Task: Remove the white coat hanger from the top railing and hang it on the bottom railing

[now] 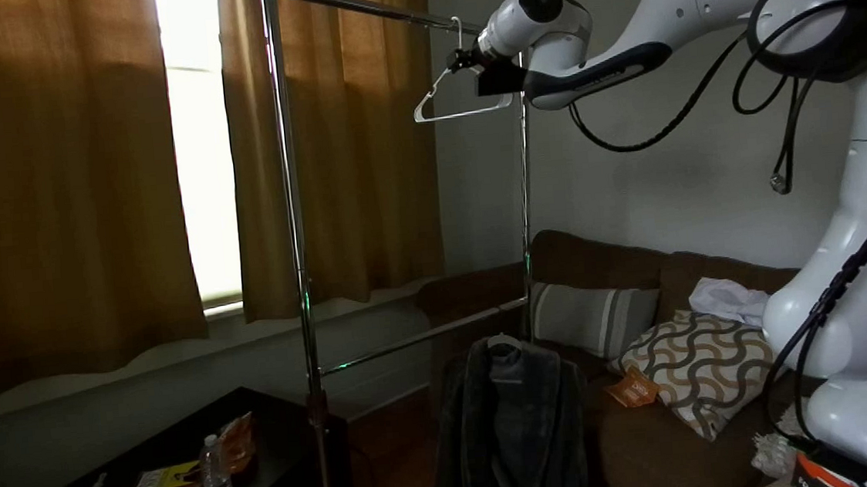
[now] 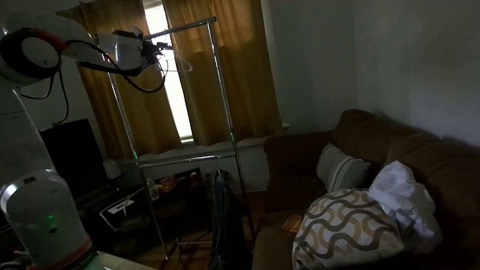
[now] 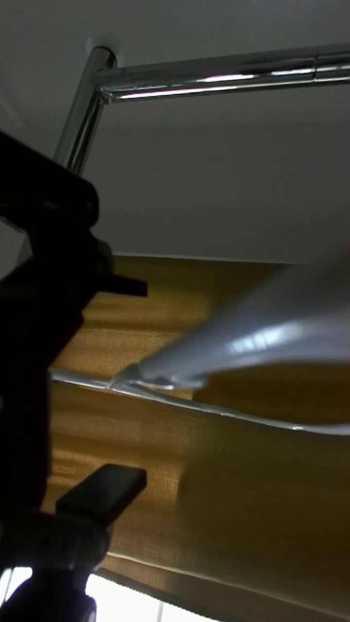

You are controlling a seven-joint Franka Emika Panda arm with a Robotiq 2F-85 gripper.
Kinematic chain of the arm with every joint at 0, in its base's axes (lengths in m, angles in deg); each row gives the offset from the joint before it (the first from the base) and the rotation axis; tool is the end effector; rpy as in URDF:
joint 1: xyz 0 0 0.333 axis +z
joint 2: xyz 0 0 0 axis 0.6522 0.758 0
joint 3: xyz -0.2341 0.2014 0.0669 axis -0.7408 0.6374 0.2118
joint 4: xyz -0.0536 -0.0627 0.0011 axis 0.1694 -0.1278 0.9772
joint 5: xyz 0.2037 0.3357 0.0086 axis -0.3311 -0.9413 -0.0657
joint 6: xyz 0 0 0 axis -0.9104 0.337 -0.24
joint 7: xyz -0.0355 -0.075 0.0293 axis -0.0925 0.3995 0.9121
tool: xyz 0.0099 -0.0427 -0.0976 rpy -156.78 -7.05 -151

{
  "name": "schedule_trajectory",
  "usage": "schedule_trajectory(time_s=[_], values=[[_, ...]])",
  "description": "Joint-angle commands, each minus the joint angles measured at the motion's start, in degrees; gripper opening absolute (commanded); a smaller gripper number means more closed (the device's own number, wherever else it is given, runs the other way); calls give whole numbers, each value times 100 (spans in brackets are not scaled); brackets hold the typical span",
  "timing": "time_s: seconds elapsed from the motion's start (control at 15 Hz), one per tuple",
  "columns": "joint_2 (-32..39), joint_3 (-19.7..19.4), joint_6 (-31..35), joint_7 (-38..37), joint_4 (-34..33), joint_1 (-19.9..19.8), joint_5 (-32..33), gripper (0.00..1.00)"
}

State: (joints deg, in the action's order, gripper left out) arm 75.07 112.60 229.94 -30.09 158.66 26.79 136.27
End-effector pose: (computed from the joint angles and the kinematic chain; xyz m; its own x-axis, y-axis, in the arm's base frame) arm 0.5581 0.1538 0.7701 0.0554 0.1013 0.9933 -0.0984 -0.9894 0.1064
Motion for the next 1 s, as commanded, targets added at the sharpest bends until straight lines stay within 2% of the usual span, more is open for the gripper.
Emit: schedule_trajectory(time_s=[0.0,0.47,0.53,0.6,0.67,0.93], values=[[289,74,115,-582,-292,26,502,58],[476,83,115,-934,-528,97,982,4],[494,83,120,-922,-555,106,1025,46],[514,83,109,-919,-589,117,1047,41],[543,82,110,-925,-635,129,1086,41],[702,70,143,-802,-851,145,1174,69]])
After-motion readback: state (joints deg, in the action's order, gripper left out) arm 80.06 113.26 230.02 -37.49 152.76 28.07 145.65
